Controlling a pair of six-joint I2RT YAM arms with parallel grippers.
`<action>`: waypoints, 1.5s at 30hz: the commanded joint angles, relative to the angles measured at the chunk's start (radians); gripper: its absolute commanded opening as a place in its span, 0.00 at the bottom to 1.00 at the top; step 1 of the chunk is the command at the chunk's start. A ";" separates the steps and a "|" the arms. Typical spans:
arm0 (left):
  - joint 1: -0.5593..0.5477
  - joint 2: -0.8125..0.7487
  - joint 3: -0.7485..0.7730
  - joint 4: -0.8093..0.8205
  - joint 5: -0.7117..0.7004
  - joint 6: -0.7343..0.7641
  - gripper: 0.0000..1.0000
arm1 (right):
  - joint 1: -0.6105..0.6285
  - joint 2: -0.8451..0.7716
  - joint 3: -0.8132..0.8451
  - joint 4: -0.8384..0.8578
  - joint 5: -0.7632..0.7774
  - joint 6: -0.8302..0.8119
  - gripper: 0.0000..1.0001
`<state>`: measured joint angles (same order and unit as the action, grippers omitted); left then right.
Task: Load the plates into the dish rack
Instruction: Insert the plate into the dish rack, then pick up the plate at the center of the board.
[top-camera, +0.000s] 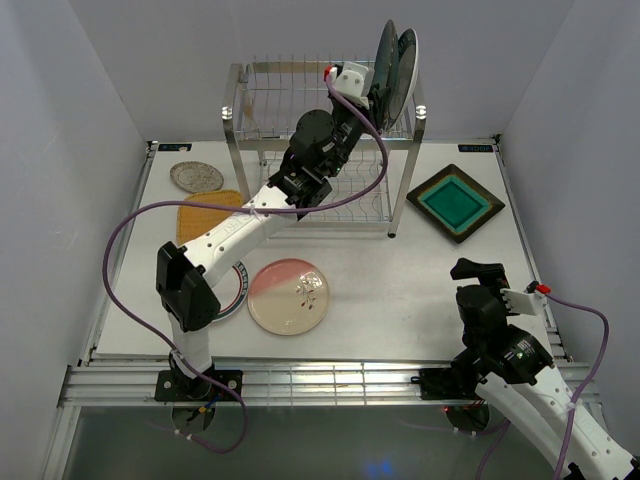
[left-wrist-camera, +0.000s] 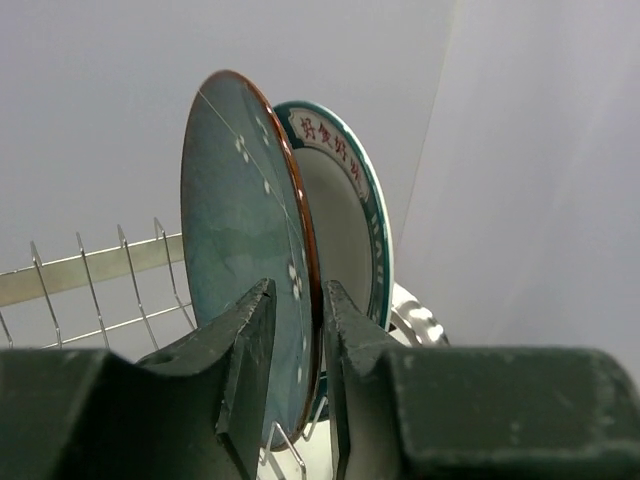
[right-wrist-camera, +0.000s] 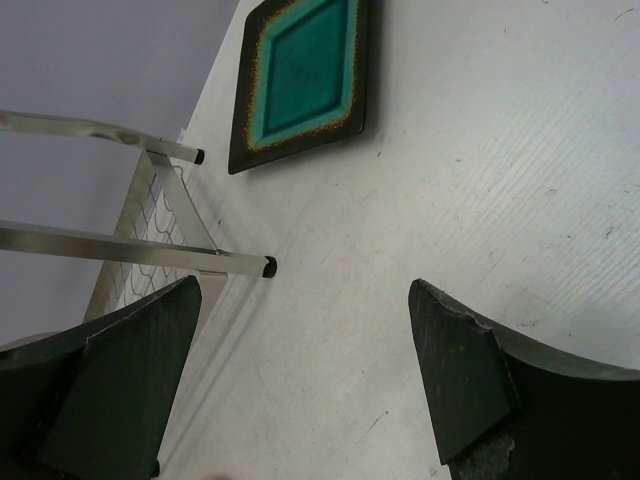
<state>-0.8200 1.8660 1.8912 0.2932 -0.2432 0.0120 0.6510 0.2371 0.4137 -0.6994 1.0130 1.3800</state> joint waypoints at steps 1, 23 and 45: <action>0.004 -0.079 0.032 0.050 0.015 0.008 0.37 | 0.001 0.002 -0.006 0.031 0.019 0.001 0.90; 0.004 -0.273 -0.217 0.070 0.022 0.065 0.53 | 0.001 0.021 -0.006 0.043 0.018 -0.021 0.90; 0.019 -1.038 -1.276 0.054 0.048 0.287 0.98 | 0.001 0.252 -0.001 0.405 -0.200 -0.303 0.90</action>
<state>-0.8066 0.8482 0.6857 0.3851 -0.1989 0.2459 0.6510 0.4370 0.4091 -0.4263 0.8810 1.1500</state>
